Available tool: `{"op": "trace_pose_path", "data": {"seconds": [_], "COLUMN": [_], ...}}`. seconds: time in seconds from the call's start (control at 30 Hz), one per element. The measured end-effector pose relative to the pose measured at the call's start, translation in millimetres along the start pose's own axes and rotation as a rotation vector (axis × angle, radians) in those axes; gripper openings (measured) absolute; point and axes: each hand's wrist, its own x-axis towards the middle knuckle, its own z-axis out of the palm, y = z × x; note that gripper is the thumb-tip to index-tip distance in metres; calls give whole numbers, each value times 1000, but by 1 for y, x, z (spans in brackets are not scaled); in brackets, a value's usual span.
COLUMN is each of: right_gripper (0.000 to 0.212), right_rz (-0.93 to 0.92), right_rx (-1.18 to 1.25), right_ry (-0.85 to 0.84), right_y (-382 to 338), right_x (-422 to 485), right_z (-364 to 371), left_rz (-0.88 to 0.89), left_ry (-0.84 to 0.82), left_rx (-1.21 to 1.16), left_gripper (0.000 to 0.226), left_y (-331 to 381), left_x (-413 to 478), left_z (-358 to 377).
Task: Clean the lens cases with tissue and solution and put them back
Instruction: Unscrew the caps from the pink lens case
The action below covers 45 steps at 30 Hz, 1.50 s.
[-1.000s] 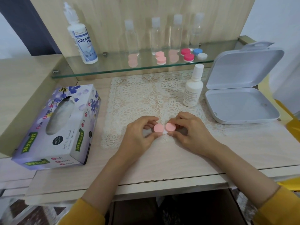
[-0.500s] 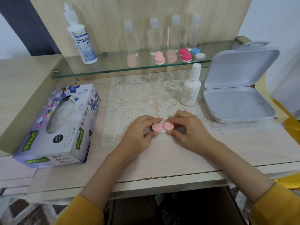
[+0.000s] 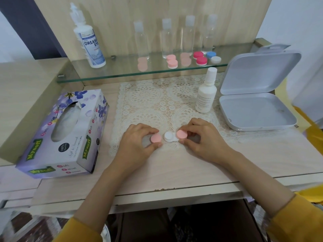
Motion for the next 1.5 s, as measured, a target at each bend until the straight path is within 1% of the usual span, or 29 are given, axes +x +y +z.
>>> {"op": "trace_pose_path", "data": {"seconds": [0.07, 0.17, 0.23, 0.3, 0.37, 0.43, 0.5, 0.6, 0.7, 1.0, 1.17, 1.27, 1.37, 1.5], "right_gripper": [25, 25, 25, 26, 38, 52, 46, 31, 26, 26, 21, 17, 28, 35], "right_rz": [-1, -6, -14, -21, -1, 45, 82, 101, 121, 99, 46, -1, -56, 52], "right_rx": [0, 0, 5, 18, 22, -13, -37, -39, -15, -10, 2, 62, 66, 15], "right_ry": [3, 8, 12, 14, 6, -9, -10, -3, -1, 4, -17, -63, -108, -8], "right_y": [-1, -2, -3, -5, -8, -10, -10, -9, -9, -11, -9, -6, -4, -4], "right_x": [0, 1, 1, 1, 1, 3, 5, 7, 7, 7, 8, 6, 3, 3], "right_z": [0, 0, -1, -1, -2, -3, -4, -3, -2, -1, 0, -3, -6, -3], "left_rz": [-4, -11, -18, -29, -32, -25, -15, 5, 33, 141, 152, 145, 132, 125], "left_ry": [-31, -70, -91, -89, -74, -61, -56, -55, -45, -3, 5, 3, 9, 7], "left_rx": [-13, -37, -41, -44, -62, -80, -95, -130, -148, -103, -101, -110, -126, -138], "left_gripper": [60, 66, 63, 49, 44, 50, 54, 50, 47, 39, 38, 38, 39, 41], "left_y": [4, 11, 15, 17, 15, 14, 12, 11, 10, 7, 6, 5, 6, 6], "left_x": [2, 8, 12, 15, 14, 13, 13, 13, 13, 15, 14, 14, 14, 14], "left_z": [1, 4, 8, 12, 14, 14, 14, 14, 15, 18, 19, 19, 20, 20]}}
